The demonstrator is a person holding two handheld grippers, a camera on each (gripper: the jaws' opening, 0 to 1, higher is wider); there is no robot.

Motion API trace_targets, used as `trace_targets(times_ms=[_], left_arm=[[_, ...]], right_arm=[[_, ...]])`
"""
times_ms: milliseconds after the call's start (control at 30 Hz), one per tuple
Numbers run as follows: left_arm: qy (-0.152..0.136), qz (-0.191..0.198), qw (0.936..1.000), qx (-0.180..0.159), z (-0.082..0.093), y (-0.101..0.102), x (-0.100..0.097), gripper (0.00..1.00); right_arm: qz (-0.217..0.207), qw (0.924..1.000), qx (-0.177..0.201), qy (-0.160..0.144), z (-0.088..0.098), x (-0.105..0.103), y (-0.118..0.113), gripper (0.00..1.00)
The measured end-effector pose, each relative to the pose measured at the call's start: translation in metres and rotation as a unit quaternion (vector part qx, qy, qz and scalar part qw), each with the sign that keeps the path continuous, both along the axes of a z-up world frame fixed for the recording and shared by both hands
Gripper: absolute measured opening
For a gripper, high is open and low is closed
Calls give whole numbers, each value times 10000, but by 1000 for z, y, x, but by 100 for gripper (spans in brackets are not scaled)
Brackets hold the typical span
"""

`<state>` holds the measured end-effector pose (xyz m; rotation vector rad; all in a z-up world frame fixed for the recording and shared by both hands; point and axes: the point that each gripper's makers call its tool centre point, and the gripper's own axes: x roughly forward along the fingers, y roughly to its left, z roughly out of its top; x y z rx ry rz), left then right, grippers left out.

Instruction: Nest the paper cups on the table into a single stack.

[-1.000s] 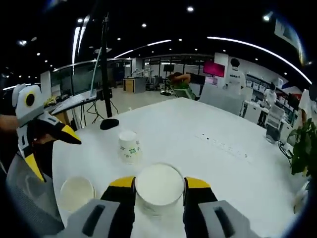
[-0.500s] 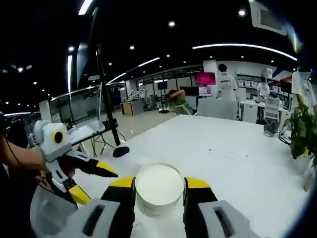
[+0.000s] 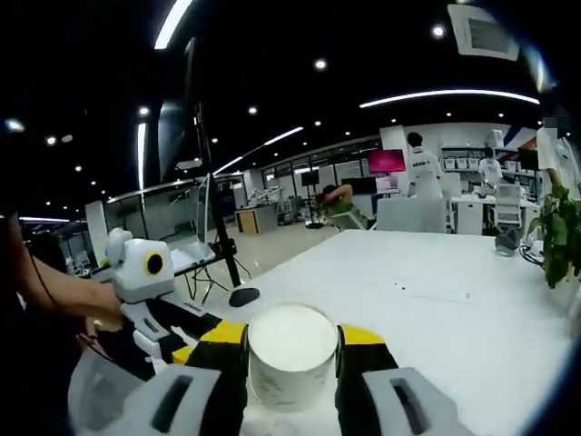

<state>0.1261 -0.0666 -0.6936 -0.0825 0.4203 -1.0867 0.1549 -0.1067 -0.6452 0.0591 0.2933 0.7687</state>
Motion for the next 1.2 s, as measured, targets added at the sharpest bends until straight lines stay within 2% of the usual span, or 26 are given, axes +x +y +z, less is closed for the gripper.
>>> trace_targets(times_ms=[133,267,433,533,733,800,900,1000,1067,1200], left_arm=[[99,-94,9999,58,-7,-4,-6,31],[215,-88,9996,-138,-4,-8,-9,31],[177,69,9992,-340,5,-5,-5,26],[53,184,9989,-429,12,1,-2,22],[-4,223,9976,-649,27,8,-1,19],[-118,130,9980,-601,29,9,-4,19],[-137,18,9977,-656,33,10,-10,16],[-120,-187,9965,-801,39,14,-15,11],[-209,-428,9958,-778,44,13,-23,9],[-280,-750,9935,-810,52,10,-34,6]], right_arm=[[98,9999,104,-42,5,0,3,35],[221,9993,290,-70,8,-4,7,35],[326,9984,450,-46,7,-10,11,36],[350,9979,545,26,5,-12,9,36],[531,9969,543,217,-8,-23,6,36],[679,9955,582,325,-14,-28,6,36],[763,9930,769,470,-16,-33,5,36],[1006,9914,639,540,-26,-43,4,36],[1185,9905,426,550,-34,-52,5,36],[1377,9875,414,647,-41,-62,7,36]])
